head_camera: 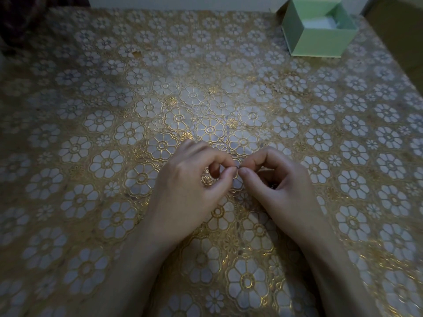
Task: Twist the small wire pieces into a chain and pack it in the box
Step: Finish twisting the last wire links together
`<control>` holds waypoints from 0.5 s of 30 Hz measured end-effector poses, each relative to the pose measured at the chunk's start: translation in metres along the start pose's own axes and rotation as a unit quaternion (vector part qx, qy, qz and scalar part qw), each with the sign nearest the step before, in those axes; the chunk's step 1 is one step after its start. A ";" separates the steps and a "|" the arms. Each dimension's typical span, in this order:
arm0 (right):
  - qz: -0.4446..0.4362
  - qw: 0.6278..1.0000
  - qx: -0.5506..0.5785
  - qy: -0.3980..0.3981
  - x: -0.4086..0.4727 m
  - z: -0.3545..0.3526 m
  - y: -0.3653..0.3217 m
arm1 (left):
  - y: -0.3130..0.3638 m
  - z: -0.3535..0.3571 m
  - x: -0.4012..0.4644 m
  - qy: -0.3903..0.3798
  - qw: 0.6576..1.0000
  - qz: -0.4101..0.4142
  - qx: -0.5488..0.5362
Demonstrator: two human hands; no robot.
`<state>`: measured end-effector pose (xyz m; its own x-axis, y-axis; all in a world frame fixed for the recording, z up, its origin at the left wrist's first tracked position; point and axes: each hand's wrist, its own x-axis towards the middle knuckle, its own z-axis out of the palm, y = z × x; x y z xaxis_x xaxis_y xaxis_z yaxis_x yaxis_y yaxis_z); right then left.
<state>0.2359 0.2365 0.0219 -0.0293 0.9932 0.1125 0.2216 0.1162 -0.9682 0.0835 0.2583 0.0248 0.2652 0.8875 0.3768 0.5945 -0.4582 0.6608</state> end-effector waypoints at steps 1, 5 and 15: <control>-0.001 1.000 -0.002 0.003 0.000 0.000 0.000 | 0.000 0.000 0.000 0.001 1.000 0.001 0.002; -0.002 1.000 -0.006 0.010 -0.001 0.000 0.000 | 0.003 0.003 -0.001 0.009 1.000 -0.006 0.010; 0.002 1.000 -0.008 -0.001 0.000 0.002 -0.002 | 0.003 0.003 -0.001 0.015 1.000 0.001 0.013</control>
<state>0.2333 0.2364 0.0231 -0.0307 0.9936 0.1084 0.2377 0.1126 -0.9648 0.0875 0.2557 0.0244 0.2427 0.8849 0.3975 0.6140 -0.4573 0.6433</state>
